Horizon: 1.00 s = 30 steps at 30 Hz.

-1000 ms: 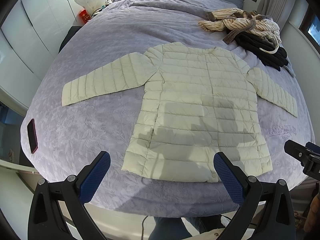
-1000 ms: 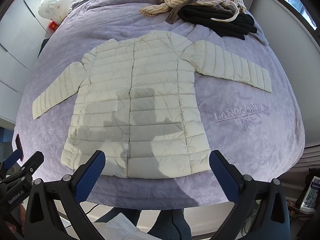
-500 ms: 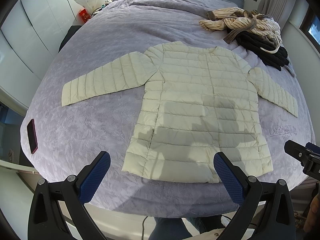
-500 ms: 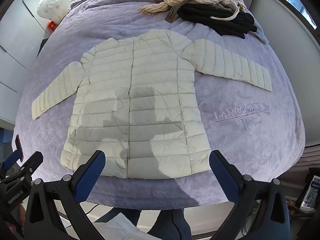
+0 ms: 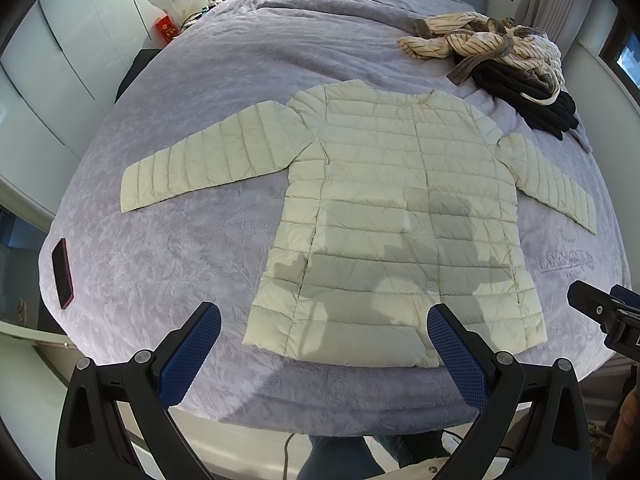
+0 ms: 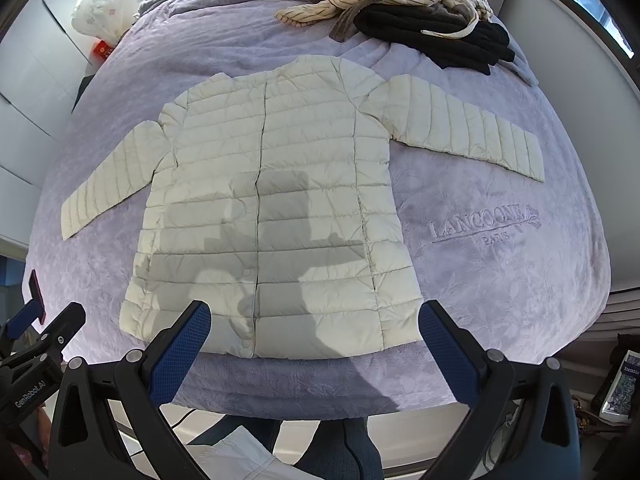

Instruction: Fold large clothes

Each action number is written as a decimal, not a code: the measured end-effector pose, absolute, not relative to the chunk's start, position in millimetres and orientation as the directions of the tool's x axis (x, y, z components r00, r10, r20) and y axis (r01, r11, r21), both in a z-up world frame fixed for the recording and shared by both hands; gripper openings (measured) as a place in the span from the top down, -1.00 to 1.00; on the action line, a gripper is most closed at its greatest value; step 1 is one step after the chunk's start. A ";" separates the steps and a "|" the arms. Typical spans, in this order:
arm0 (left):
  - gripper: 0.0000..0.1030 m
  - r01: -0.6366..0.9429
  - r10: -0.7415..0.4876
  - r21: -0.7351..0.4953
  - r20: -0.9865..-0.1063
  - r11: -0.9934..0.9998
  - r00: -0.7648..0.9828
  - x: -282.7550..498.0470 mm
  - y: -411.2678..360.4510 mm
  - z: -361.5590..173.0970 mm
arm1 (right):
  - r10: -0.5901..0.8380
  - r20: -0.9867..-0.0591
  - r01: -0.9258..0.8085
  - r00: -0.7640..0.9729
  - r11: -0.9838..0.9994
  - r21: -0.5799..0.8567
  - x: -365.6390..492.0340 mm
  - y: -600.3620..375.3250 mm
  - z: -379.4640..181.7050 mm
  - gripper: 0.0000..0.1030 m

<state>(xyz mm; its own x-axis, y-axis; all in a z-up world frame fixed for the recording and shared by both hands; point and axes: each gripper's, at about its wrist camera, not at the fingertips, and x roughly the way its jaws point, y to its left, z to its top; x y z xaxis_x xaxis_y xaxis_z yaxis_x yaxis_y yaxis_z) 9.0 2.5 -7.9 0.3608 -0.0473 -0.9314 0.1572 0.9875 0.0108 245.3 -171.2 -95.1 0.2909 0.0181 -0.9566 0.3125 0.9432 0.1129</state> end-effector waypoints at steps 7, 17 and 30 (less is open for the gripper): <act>-1.00 0.147 -0.057 -0.005 -0.937 0.989 0.346 17.4 7.7 -14.8 | 0.028 -0.958 0.304 0.285 0.945 0.118 242.9 -170.3 -100.8 -1.00; -1.00 0.082 -0.087 -0.067 -0.956 0.994 0.280 49.3 37.8 -41.9 | 0.081 -0.964 0.293 0.252 0.943 0.156 247.7 -158.9 -111.5 -1.00; -1.00 -0.009 0.000 -0.003 -0.960 1.000 0.280 119.3 111.2 -88.9 | 0.135 -0.972 0.270 0.192 0.945 0.184 280.2 -126.2 -128.4 -1.00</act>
